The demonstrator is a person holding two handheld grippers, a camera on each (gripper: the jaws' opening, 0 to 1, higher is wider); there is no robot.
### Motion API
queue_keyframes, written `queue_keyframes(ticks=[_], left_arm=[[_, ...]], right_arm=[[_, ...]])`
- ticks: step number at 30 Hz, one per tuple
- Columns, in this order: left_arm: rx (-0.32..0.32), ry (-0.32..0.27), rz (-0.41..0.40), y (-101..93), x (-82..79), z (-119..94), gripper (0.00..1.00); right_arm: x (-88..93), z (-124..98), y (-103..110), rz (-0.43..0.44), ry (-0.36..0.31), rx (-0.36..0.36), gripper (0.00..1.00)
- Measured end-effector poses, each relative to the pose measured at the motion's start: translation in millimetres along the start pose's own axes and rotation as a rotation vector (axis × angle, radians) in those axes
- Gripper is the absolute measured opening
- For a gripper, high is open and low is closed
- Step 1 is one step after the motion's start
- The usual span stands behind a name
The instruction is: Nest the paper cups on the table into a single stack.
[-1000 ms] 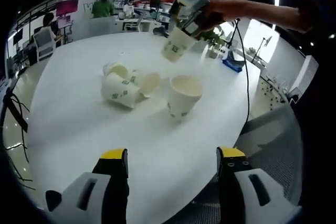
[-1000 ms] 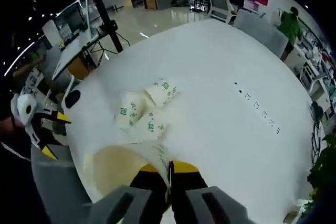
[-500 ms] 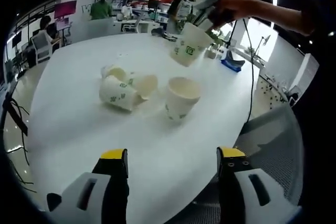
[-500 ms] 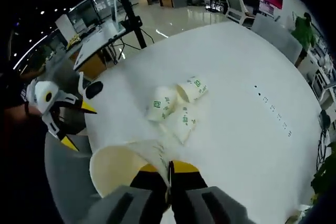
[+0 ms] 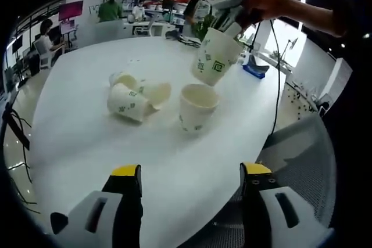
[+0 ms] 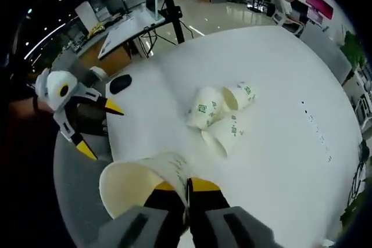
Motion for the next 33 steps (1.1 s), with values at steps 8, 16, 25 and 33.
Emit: queue_keyframes(ticks=[8,16,25,33], left_arm=[[-0.004,0.002,-0.004,1.7,1.6,-1.9,0.67],[-0.011,0.002,-0.009,3.3,3.1,-4.8,0.67],[-0.015,0.002,-0.017,3.6,5.0,-5.9,0.67],[-0.016,0.004,-0.020,5.3,6.7,-5.7,0.67]], right_arm=[[3.2,5.4,11.0,-0.014,0.025,-0.005,0.00],[3.8,10.9,8.2,-0.032,0.047,0.003,0.00],[4.5,20.0,7.7,-0.036,0.065,0.004,0.00],[5.0,24.8,6.1,-0.058,0.079,0.012,0.00]])
Point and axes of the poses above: the point that each gripper's makers call its tool centre point, and the gripper's own axes: z roughly forward along the fingers, y roughly to its left, x roughly out of its underside, the point moved 7 cm from there along -z, roughly backward along the fingers, and after that the axes turned 15 degrees about z, right-handed, at the moved point
